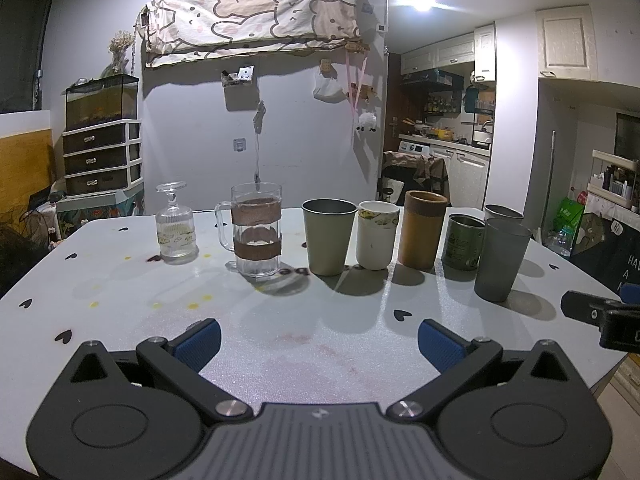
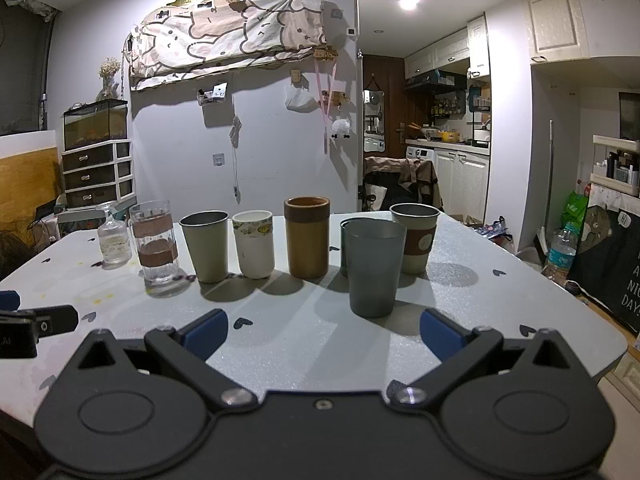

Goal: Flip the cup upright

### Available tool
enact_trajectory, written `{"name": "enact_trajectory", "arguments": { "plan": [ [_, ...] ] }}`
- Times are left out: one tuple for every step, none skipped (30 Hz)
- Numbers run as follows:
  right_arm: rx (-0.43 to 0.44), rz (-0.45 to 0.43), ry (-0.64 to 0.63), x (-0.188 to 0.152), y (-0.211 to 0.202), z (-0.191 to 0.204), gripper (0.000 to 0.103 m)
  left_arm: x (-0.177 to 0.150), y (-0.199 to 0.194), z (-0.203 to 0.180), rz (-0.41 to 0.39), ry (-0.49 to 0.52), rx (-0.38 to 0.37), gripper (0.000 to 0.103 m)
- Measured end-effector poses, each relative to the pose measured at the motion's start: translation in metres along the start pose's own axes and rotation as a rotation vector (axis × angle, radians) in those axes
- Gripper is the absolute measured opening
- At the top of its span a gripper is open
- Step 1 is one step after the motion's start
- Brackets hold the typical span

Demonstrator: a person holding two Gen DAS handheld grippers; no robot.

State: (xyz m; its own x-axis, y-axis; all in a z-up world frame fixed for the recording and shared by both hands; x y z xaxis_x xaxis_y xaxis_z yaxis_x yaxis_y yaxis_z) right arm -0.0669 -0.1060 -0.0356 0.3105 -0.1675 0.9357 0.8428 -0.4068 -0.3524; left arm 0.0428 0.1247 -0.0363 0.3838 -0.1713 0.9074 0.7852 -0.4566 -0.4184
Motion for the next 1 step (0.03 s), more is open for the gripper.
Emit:
{"name": "enact_trajectory", "arguments": {
  "plan": [
    [0.000, 0.000, 0.000, 0.0000, 0.0000, 0.0001, 0.103, 0.0012, -0.0003, 0.0009, -0.001, 0.001, 0.000, 0.103]
  ]
}}
Point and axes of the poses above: each gripper's, at about its wrist camera, not at the fingertips, and y roughly the way its jaws point, z to its left, x to its top, the point moved 7 cm from there along y, roughly the way its jaws point
